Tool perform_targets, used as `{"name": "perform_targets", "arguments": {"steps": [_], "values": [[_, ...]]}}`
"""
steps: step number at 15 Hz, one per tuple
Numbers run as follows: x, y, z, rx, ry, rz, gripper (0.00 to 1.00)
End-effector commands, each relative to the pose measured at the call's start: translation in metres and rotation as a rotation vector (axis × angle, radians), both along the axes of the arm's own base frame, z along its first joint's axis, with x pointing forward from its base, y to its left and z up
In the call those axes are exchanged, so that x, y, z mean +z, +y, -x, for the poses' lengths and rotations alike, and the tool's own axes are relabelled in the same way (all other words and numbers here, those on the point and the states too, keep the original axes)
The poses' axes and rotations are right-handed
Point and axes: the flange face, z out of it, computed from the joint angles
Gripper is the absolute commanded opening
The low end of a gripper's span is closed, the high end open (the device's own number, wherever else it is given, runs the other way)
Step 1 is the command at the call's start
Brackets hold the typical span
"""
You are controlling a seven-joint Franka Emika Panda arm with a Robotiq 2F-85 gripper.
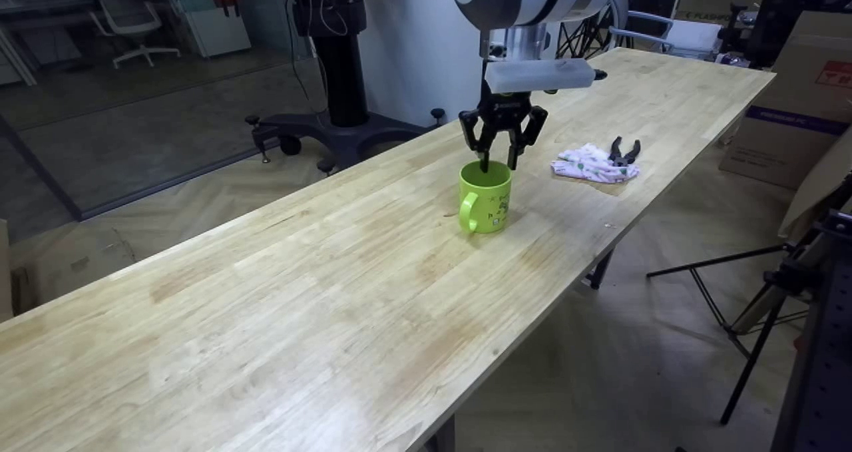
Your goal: Move the mug to the right side of the table
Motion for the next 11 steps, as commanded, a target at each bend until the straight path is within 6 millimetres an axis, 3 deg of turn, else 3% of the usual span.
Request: {"name": "perform_targets", "arguments": {"steps": [1,3,5,6,7,8,11], "values": [[0.034,0.009,0.007,-0.085,-0.051,0.031,0.82],[0.053,0.014,0.008,-0.107,-0.077,0.05,0.96],[0.071,0.019,0.01,-0.131,-0.092,0.062,1.0],[0.05,0.013,0.0,-0.085,-0.076,0.041,1.0],[0.056,0.016,0.0,-0.082,-0.082,0.042,0.97],[0.056,0.017,0.0,-0.079,-0.082,0.04,1.0],[0.048,0.014,0.002,-0.081,-0.069,0.041,1.0]]}}
